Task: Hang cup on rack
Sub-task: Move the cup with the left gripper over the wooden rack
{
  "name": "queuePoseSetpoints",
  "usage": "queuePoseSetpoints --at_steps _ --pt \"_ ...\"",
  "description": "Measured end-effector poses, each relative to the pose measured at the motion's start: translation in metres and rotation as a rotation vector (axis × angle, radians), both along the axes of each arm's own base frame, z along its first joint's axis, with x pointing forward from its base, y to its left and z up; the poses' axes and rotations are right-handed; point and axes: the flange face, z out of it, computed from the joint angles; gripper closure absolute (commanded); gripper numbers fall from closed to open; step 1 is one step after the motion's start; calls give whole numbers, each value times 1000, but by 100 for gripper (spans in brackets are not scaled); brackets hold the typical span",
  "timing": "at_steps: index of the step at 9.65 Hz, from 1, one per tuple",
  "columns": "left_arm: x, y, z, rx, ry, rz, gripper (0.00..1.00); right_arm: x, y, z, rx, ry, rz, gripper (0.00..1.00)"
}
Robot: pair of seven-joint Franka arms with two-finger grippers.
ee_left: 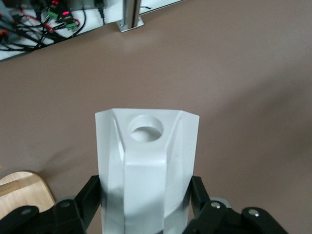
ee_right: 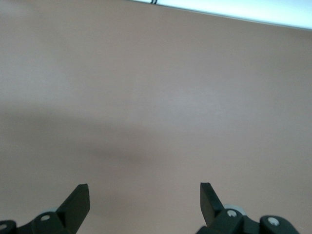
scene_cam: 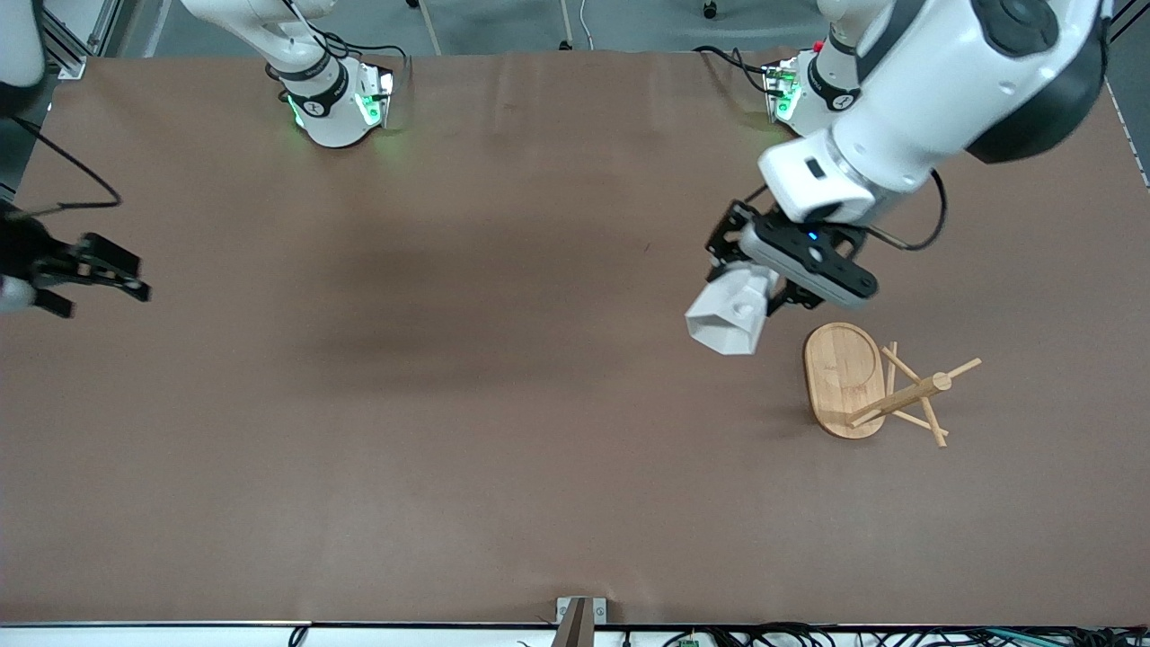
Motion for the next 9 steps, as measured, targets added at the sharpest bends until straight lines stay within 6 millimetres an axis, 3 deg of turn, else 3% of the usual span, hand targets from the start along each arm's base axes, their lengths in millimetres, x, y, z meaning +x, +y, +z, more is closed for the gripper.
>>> queuePoseSetpoints --at_steps 3,6,9 --pt "21 43 -8 -5 24 87 99 -8 -7 30 -43 13 -11 0" --pt "27 69 -13 10 69 169 99 -19 1 33 -35 91 -94 0" --pt "38 129 -45 97 127 271 99 -27 9 32 -31 108 -128 0"
